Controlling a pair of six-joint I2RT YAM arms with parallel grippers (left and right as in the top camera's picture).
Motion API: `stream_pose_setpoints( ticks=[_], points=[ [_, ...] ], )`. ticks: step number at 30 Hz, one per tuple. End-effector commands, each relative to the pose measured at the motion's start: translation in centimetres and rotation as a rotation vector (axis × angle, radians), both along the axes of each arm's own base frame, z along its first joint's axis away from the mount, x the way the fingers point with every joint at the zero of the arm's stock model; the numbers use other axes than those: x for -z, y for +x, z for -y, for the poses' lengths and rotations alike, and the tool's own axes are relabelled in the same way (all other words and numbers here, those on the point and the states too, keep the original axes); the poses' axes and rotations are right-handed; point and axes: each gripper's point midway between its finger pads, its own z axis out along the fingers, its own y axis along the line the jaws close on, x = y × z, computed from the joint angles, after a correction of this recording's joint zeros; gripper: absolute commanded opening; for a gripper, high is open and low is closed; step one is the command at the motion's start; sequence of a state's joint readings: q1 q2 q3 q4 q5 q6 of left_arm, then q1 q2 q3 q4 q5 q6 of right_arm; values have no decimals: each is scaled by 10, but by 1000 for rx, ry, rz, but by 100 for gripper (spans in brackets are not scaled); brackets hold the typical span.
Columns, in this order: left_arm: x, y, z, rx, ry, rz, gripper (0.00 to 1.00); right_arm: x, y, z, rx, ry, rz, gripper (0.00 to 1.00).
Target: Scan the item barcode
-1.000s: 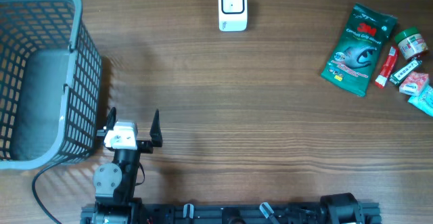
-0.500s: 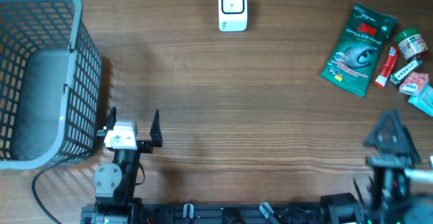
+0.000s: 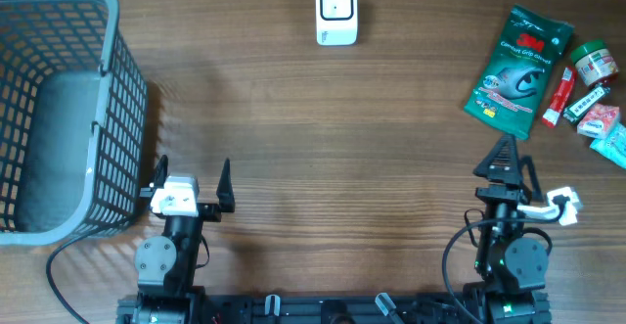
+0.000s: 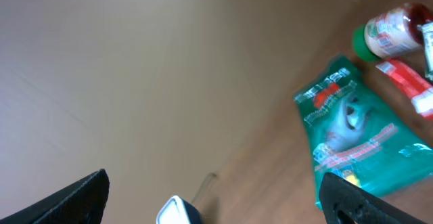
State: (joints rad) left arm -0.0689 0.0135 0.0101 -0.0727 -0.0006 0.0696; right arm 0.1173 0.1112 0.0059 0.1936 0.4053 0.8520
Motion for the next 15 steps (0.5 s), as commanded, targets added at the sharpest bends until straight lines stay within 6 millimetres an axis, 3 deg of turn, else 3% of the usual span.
stream_pose_setpoints(
  ticks=[1, 3, 15],
  points=[
    [1, 0, 2, 11, -7, 0, 100, 13, 0, 1, 7, -9, -54, 100],
    [1, 0, 2, 11, -7, -1, 100, 34, -1, 1, 6, 18, -135, 100],
    [1, 0, 2, 11, -7, 0, 100, 38, 0, 1, 6, 30, -146, 99]
  ],
)
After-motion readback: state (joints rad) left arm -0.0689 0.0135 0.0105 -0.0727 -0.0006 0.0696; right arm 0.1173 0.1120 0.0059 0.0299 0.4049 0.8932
